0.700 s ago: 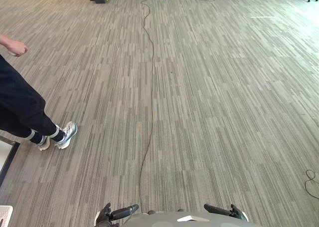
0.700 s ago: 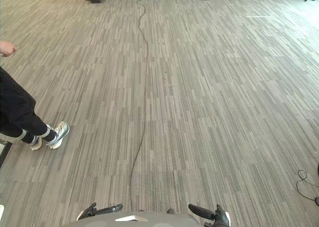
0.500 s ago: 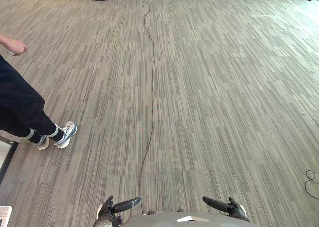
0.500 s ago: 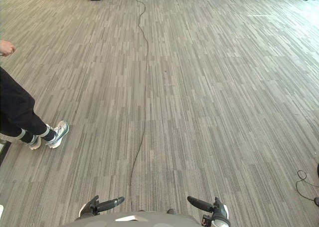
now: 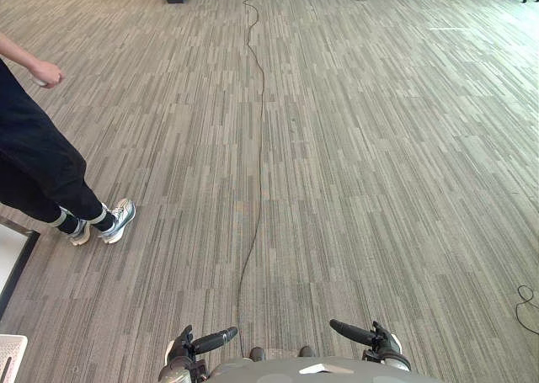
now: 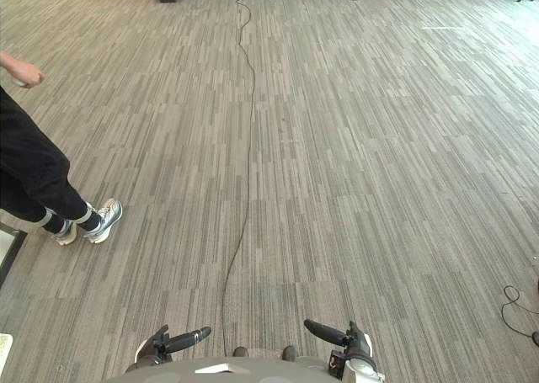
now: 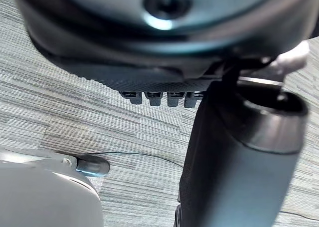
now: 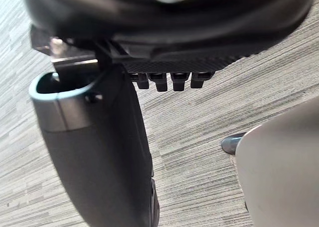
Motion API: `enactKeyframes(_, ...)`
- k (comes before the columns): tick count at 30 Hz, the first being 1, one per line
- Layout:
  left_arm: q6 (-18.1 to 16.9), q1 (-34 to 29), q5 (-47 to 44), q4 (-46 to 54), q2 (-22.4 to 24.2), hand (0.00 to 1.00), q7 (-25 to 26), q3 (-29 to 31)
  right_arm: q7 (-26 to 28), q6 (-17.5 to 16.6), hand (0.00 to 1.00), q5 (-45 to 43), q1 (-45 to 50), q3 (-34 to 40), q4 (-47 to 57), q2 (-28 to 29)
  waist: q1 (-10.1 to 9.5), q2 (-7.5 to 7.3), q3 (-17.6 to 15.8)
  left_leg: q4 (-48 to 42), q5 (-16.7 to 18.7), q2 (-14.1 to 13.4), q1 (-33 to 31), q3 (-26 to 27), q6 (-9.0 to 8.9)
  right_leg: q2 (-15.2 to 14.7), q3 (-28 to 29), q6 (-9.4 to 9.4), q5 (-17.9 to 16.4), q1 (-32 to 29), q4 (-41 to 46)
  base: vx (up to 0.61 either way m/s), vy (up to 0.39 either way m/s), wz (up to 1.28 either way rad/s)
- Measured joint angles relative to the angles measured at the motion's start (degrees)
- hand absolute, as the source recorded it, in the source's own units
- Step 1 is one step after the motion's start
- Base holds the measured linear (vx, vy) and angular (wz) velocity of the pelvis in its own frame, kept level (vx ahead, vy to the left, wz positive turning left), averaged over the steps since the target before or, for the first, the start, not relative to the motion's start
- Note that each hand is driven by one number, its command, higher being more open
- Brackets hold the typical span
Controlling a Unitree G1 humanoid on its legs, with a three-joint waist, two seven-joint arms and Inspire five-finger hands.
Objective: Pick up cushions and gather them together orderly.
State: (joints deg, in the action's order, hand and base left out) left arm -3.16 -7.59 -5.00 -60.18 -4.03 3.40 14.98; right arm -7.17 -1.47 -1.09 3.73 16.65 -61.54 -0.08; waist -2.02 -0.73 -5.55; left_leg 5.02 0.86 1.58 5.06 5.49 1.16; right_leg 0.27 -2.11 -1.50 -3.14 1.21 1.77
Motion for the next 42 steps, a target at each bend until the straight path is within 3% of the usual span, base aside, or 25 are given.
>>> enactKeyframes(19, -0.02, 1.64, 1.24, -1.76, -0.96, 1.00, 0.09, -1.28, 0.36, 0.45, 1.00, 0.85, -0.69, 0.15, -1.24, -0.38, -0.34, -0.43, -0.29, -0.02, -0.25, 0.42, -0.56, -3.93, 0.10, -0.35, -4.00, -0.01, -0.10, 1.92, -2.58, -0.01, -0.015, 0.11)
enactKeyframes(24, 0.03, 1.72, 1.26, -1.81, -0.95, 1.00, 0.17, -1.30, 0.33, 0.42, 1.00, 0.29, -0.67, 0.09, -1.06, -0.33, -0.19, -0.38, -0.38, -0.46, 0.12, 0.73, -0.64, -5.93, -0.11, -1.14, -6.05, 0.33, -3.29, 1.04, 1.98, -0.04, -0.018, 0.23)
enactKeyframes(26, 0.07, 1.78, 1.22, -0.71, -1.01, 1.00, 0.19, -1.22, 0.34, 0.52, 1.00, -0.39, -0.53, -0.01, -0.51, -0.18, -0.32, -0.72, -0.66, -7.43, 4.23, 1.08, -3.64, -5.94, -0.29, -2.13, -6.83, 0.38, -5.87, -0.27, 6.09, 0.00, -0.009, 0.19)
enactKeyframes(28, 0.13, 1.19, 1.16, 0.75, -0.70, 1.00, 0.13, -1.10, 0.30, 0.70, 1.00, -1.85, -0.08, -0.40, 1.16, -0.22, -0.59, -0.20, -1.98, -22.80, 10.99, -0.07, -8.73, -2.62, -2.15, -2.31, -6.57, 0.79, -9.03, -0.48, 10.39, 0.02, 0.008, -0.02)
enactKeyframes(29, 0.15, 1.18, 1.15, 1.03, -0.72, 1.00, 0.08, -1.08, 0.25, 0.70, 1.00, -2.20, -0.07, -0.42, 1.38, -0.19, -0.59, -0.22, -2.27, -25.77, 11.46, -0.30, -9.90, -1.67, -2.50, -2.41, -6.60, 1.26, -9.73, -0.42, 11.01, 0.00, 0.000, 0.00)
enactKeyframes(30, 0.16, 1.14, 1.15, 2.74, -0.48, 1.00, -0.01, -0.37, 0.03, 0.72, 1.00, -3.09, 0.16, -1.21, 2.39, -0.22, -0.66, -0.57, -3.05, -39.64, 11.98, -1.87, -16.37, 1.78, -3.07, -2.89, -6.41, 1.85, -11.25, -0.01, 12.43, 0.06, 0.029, -0.02)
enactKeyframes(32, 0.12, 1.05, 1.04, 3.31, -0.25, 1.00, 0.04, -0.05, -0.13, 0.77, 1.00, -3.57, -0.01, -2.61, 2.47, -0.79, -0.90, -0.01, -3.55, -47.09, 14.51, -4.82, -20.63, 4.07, -3.07, -2.89, -6.08, 1.88, -12.22, 0.90, 13.00, 0.12, 0.052, -0.08)
enactKeyframes(34, -0.07, 0.79, 0.28, 3.82, -0.27, 1.00, 0.18, -0.03, -0.59, 1.12, 1.00, -3.58, -0.03, -2.65, 2.40, -0.82, -1.28, -0.13, -3.81, -45.56, 15.88, -7.88, -23.93, 6.34, -2.99, -4.60, -5.42, 0.63, -13.91, 2.94, 13.00, 0.24, 0.155, -0.12)
enactKeyframes(36, -0.56, 0.77, -0.14, 4.62, -0.25, 1.00, 0.18, -0.05, -0.66, 1.26, 1.00, -3.58, 0.01, -2.80, 2.38, -0.79, -1.81, -0.40, -3.83, -40.31, 14.93, -8.23, -26.06, 6.47, -3.06, -6.82, -4.97, -0.89, -15.14, 3.95, 12.77, 0.32, 0.266, -0.14)
enactKeyframes(38, -1.21, 0.82, -0.15, 5.07, -0.03, 1.00, 0.10, -0.11, -0.87, 1.27, 1.00, -3.58, -0.03, -3.88, 2.38, -1.10, -2.41, -0.32, -3.86, -31.66, 10.46, -8.20, -27.46, 6.16, -3.55, -9.17, -4.31, -2.91, -16.72, 5.08, 12.25, 0.38, 0.335, -0.14)
enactKeyframes(39, -1.45, 0.51, -0.45, 4.92, -0.19, 1.00, 0.02, -0.06, -1.00, 1.35, 1.00, -3.58, 0.05, -5.08, 2.26, -1.36, -2.69, -0.33, -3.52, -30.16, 4.31, -7.65, -26.91, 7.50, -1.78, -10.79, -4.02, -4.22, -17.96, 6.63, 11.51, 0.38, 0.310, -0.11)
enactKeyframes(40, -1.37, 1.28, -0.68, 4.86, -0.81, 1.00, 0.05, -0.07, -1.07, 1.37, 1.00, -3.60, -0.26, -5.11, 2.25, -0.66, -2.99, -1.48, -3.76, -31.30, 6.22, -6.94, -26.96, 9.12, -1.15, -11.85, -2.85, -3.34, -17.74, 7.15, 10.90, 0.67, 0.509, -0.12)
enactKeyframes(42, -1.30, 2.35, -0.67, 4.88, -0.97, 1.00, 0.36, -0.02, -0.68, 1.27, 1.00, -3.55, -1.27, -4.85, 3.05, 1.09, -3.71, -2.06, -3.73, -35.54, 10.36, -6.81, -27.89, 9.93, 0.53, -11.99, 0.35, -1.65, -14.34, 7.28, 10.90, 0.49, 0.337, -0.15)
